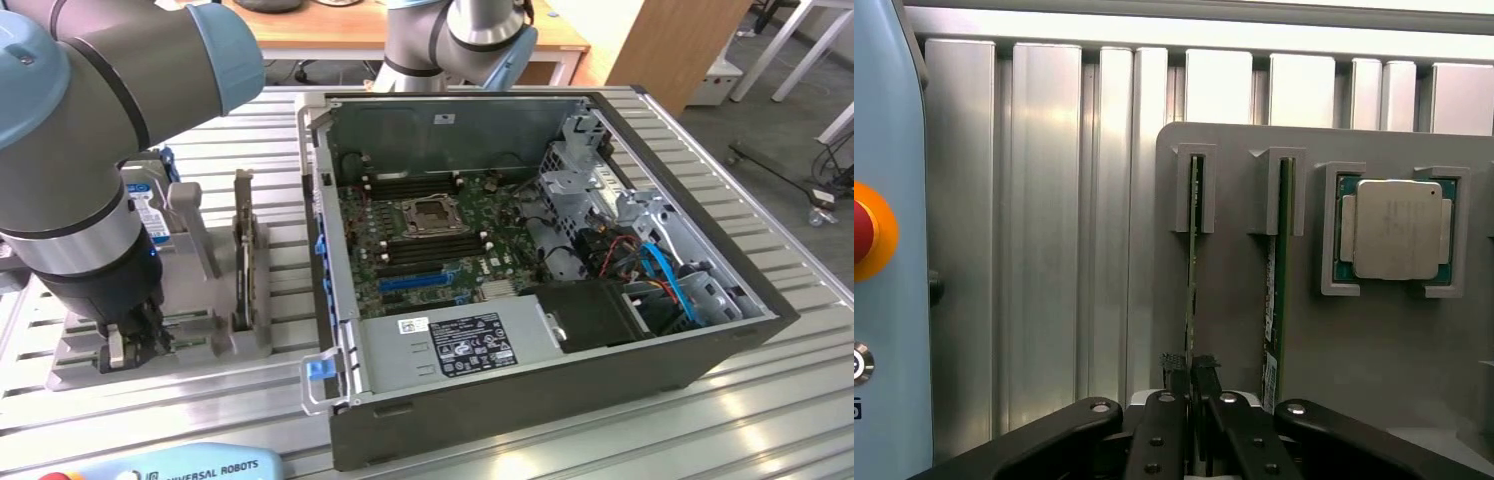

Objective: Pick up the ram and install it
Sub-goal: 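Pick up the ram and move it above insertion slot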

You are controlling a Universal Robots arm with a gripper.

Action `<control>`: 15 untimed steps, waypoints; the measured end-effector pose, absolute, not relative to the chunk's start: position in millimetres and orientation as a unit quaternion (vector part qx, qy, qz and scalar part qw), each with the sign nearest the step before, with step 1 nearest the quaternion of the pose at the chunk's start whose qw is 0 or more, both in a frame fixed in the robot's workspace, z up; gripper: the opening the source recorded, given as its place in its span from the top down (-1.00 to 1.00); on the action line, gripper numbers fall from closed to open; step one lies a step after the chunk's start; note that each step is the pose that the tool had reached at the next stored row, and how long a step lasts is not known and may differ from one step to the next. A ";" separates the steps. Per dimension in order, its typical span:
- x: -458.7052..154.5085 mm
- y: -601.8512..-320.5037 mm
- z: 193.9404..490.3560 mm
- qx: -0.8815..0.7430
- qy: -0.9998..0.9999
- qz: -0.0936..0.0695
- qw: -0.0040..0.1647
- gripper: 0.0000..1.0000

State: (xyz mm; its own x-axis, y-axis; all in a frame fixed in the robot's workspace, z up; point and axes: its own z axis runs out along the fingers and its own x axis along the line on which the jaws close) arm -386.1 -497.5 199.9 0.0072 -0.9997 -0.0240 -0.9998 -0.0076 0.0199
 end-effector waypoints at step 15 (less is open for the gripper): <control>-386.1 -497.5 199.9 -0.710 0.704 0.016 0.001 0.77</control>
